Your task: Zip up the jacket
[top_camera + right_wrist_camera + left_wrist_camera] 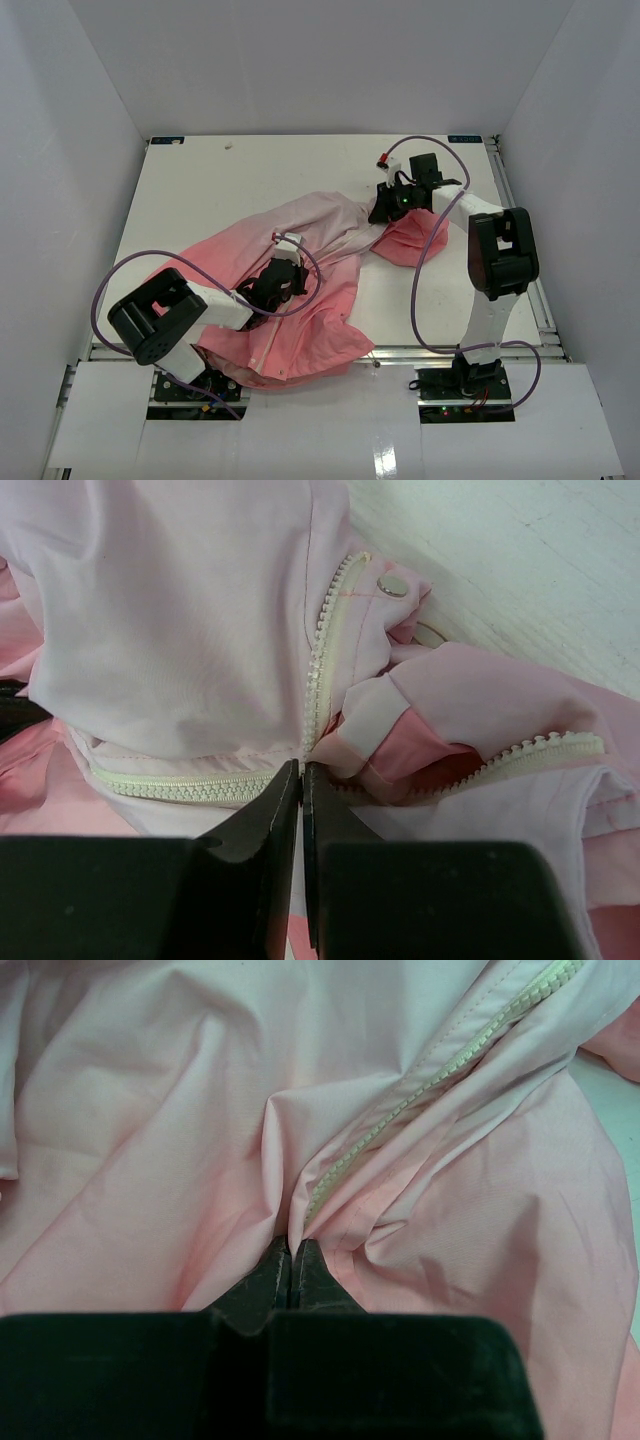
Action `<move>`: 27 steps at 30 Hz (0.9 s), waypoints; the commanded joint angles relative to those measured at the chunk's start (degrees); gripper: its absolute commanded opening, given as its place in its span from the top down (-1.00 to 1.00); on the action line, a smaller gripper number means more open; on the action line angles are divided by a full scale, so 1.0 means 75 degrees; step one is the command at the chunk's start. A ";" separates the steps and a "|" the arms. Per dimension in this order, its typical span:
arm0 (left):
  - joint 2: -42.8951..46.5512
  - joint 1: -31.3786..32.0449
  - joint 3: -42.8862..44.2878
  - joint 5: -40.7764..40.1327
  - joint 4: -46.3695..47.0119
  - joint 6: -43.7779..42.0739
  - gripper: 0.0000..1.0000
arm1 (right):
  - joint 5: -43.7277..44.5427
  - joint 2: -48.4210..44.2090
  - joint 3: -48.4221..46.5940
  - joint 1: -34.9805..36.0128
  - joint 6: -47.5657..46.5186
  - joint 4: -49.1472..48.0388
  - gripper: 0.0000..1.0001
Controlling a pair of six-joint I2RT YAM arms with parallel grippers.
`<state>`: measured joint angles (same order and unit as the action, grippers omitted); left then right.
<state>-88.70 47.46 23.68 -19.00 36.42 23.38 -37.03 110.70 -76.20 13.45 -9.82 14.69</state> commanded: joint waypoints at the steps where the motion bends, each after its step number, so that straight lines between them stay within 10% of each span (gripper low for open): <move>1: 0.0111 -0.0028 -0.0130 -0.0087 -0.0429 -0.0032 1.00 | 0.0535 -0.0504 0.0106 -0.0109 0.0322 -0.0296 0.84; 12: 0.0605 0.0084 -0.0111 0.0007 -0.0904 0.0075 1.00 | 0.1556 -0.2292 0.1235 -0.0106 0.0833 -0.3107 0.85; 27: 0.2131 0.0298 -0.0677 0.0260 -0.0877 0.0117 1.00 | 0.2447 -0.1525 0.1079 -0.0123 0.0765 -0.4185 0.85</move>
<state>-76.05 49.15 21.30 -17.39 34.73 24.13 -27.56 97.39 -66.96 14.02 -3.13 -7.13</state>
